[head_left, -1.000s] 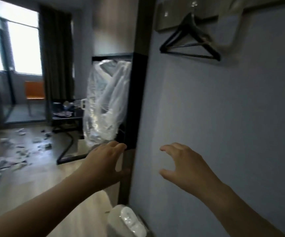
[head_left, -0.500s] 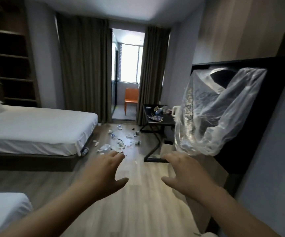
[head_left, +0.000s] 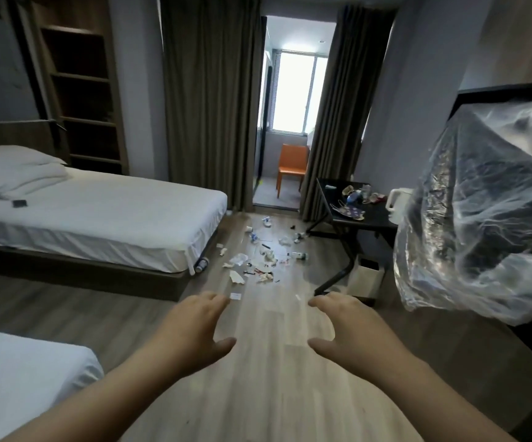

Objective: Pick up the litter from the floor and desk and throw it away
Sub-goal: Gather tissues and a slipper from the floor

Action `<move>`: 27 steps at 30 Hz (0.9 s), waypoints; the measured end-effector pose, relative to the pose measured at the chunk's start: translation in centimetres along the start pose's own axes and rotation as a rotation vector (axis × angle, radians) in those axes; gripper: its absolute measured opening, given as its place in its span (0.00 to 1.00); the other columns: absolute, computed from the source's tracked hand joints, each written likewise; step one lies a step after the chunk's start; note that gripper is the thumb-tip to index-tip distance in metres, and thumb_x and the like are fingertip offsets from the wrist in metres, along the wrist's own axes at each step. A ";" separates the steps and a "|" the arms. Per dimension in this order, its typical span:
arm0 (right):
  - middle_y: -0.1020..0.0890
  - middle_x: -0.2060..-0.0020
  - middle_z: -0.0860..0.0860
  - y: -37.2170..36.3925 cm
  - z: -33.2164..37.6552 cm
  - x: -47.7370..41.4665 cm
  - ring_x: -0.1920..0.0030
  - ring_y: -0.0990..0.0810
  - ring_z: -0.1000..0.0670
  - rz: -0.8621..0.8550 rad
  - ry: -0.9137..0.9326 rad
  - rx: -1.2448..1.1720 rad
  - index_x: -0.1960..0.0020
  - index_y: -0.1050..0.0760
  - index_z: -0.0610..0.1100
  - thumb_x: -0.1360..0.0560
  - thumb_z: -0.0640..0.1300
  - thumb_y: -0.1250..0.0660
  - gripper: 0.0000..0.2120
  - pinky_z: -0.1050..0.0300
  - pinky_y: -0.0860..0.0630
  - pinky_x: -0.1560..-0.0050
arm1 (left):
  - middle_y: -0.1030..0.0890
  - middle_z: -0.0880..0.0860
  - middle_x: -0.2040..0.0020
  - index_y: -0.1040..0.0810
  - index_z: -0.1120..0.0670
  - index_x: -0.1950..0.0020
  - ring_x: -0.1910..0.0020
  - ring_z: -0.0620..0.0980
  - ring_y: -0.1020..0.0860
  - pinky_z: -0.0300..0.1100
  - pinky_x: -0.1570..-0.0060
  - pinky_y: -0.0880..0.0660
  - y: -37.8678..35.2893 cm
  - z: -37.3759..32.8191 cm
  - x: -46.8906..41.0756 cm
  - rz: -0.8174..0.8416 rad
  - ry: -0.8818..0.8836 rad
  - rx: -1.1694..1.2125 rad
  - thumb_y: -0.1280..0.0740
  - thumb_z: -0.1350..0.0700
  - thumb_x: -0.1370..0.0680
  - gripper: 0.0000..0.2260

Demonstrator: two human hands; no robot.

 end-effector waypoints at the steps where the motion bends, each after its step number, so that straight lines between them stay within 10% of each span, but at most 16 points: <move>1: 0.28 0.37 0.57 -0.7 -0.5 -1.8 0.34 0.31 0.54 0.000 -0.001 -0.004 0.29 0.35 0.55 0.28 0.58 0.35 0.28 0.59 0.32 0.41 | 0.28 0.47 0.36 0.33 0.47 0.31 0.40 0.47 0.27 0.42 0.42 0.28 -0.7 0.8 -1.6 0.011 0.009 0.000 0.36 0.37 0.28 0.28; 27: 0.26 0.38 0.58 -17.6 -9.6 -44.8 0.37 0.28 0.54 0.175 -0.282 -0.054 0.32 0.33 0.55 0.28 0.57 0.35 0.25 0.59 0.28 0.42 | 0.27 0.47 0.38 0.32 0.48 0.32 0.39 0.47 0.27 0.41 0.41 0.30 -12.2 25.1 -42.9 0.202 -0.058 0.051 0.37 0.39 0.27 0.26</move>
Point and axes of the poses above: each hand's wrist, its own x-axis away from the middle knuckle, its own y-axis out of the back of the hand, z = x × y, the point moved 6 cm from there along -x, towards the middle knuckle
